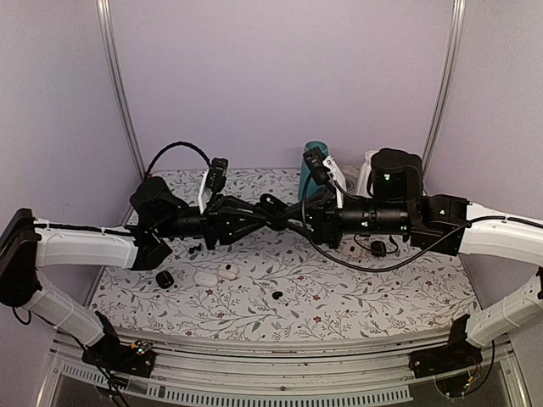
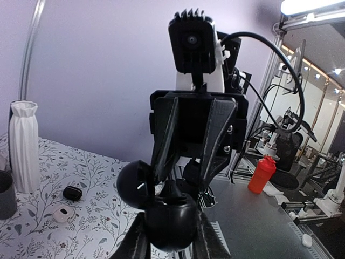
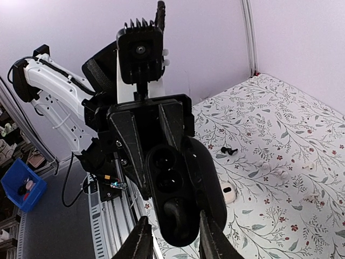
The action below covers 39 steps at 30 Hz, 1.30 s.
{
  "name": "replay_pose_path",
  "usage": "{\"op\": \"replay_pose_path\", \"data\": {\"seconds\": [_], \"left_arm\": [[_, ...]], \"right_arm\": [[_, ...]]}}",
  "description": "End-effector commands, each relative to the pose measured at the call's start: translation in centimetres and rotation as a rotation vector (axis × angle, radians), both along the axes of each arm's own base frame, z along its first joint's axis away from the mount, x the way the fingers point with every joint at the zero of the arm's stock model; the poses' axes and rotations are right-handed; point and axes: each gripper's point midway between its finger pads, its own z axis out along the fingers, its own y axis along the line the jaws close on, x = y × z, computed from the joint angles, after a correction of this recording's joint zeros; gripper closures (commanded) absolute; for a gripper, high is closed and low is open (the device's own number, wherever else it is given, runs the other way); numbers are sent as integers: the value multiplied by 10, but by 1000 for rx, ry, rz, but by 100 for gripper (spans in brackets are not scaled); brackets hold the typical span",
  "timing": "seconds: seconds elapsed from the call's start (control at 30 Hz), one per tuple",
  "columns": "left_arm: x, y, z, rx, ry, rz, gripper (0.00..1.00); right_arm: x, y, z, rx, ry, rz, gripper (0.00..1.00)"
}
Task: Insert the wireless bluetooth earbuds into the charging case
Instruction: Insert the right earbud into the right side groove of the charging case, then adjust the right earbud in the right side groove of the charging case.
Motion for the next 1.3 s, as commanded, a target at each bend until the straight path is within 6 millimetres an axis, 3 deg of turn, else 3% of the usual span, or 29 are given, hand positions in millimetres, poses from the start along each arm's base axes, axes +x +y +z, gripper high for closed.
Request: {"op": "replay_pose_path", "data": {"seconds": [0.0, 0.43, 0.63, 0.9, 1.27], "left_arm": [[-10, 4, 17, -51, -56, 3, 100], [-9, 5, 16, -47, -52, 12, 100], [-9, 5, 16, -47, -52, 14, 100], [-11, 4, 19, -48, -58, -4, 100], [-10, 3, 19, -45, -57, -7, 100]], "right_arm": [[5, -15, 17, 37, -6, -76, 69], [15, -24, 22, 51, 8, -150, 69], [16, -20, 15, 22, 18, -143, 70], [22, -11, 7, -1, 35, -148, 60], [25, -10, -1, -43, 35, -157, 57]]}}
